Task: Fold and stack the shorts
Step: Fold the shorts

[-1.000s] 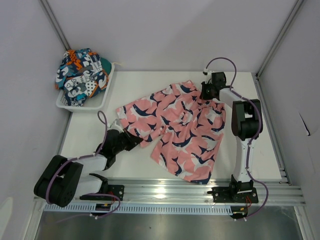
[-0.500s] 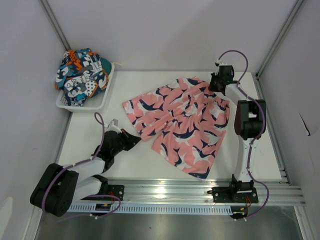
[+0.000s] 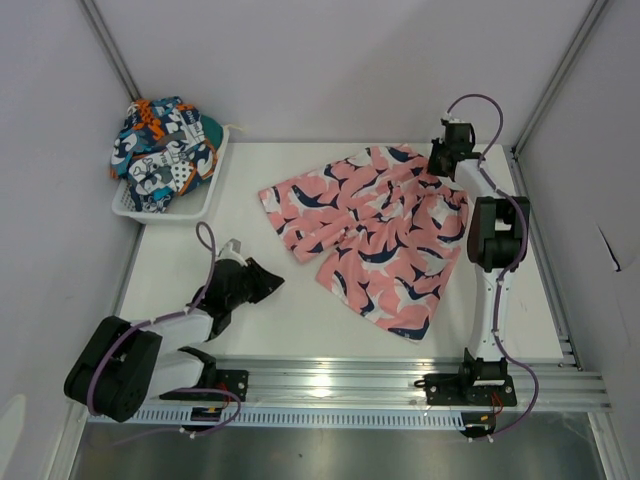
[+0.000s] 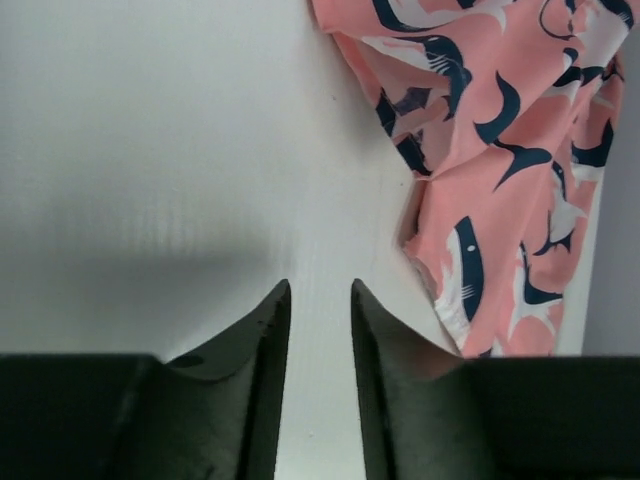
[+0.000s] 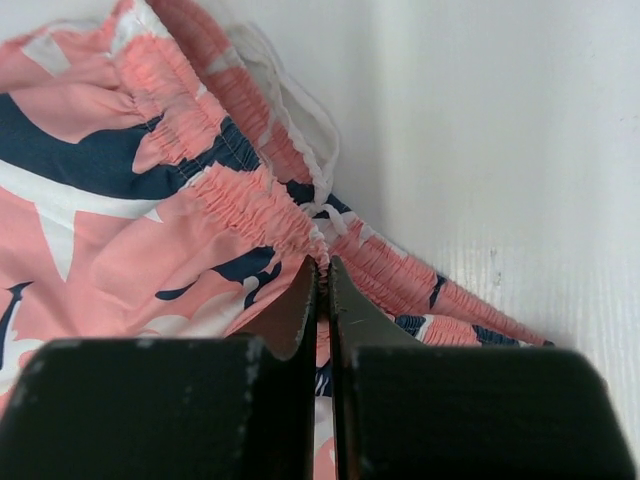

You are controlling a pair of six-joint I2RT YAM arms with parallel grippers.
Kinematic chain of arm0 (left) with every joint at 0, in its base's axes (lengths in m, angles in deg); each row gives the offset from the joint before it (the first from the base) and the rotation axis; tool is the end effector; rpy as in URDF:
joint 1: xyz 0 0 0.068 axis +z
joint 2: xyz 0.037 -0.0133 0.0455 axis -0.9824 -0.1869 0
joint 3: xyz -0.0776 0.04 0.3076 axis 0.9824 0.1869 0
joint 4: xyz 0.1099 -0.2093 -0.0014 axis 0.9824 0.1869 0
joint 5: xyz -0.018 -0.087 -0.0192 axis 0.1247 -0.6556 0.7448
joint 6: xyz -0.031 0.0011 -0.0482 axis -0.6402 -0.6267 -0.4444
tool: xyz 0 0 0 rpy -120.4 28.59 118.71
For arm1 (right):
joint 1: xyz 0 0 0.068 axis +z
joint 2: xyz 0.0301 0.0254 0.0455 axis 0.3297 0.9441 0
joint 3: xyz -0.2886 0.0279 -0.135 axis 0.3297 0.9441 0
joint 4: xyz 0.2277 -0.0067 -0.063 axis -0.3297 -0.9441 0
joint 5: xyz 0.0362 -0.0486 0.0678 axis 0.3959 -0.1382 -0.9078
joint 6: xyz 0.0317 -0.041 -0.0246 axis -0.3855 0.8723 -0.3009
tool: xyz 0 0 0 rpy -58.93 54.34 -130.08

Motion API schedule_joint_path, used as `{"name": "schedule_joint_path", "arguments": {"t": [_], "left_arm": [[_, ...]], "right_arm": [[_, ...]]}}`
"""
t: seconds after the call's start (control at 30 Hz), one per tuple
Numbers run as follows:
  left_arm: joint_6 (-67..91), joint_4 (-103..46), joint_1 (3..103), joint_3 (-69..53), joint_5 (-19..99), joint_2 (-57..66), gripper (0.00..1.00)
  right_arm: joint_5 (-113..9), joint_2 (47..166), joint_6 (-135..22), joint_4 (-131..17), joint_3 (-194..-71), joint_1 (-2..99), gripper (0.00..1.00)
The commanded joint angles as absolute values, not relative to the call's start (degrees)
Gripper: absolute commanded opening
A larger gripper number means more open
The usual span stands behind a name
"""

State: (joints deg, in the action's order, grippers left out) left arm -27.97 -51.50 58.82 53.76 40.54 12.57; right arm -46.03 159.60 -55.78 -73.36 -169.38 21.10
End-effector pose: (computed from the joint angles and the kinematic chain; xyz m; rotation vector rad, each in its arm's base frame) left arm 0.1547 -0.0633 0.1923 -0.5285 2.1846 -0.8637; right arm 0.5506 0.0190 0.2412 0.0710 2.2488 0.1142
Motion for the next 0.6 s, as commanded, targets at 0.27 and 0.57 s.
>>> {"name": "schedule_joint_path", "arguments": {"t": [0.27, 0.57], "left_arm": [[-28.3, -59.2, 46.7, 48.4, 44.0, 10.4, 0.62], [-23.3, -48.0, 51.4, 39.4, 44.4, 10.7, 0.67]], "right_arm": [[-45.0, 162.3, -55.8, -73.8, -170.5, 20.8, 0.1], [-44.2, 161.3, -56.8, -95.4, -172.3, 21.5, 0.0]]}}
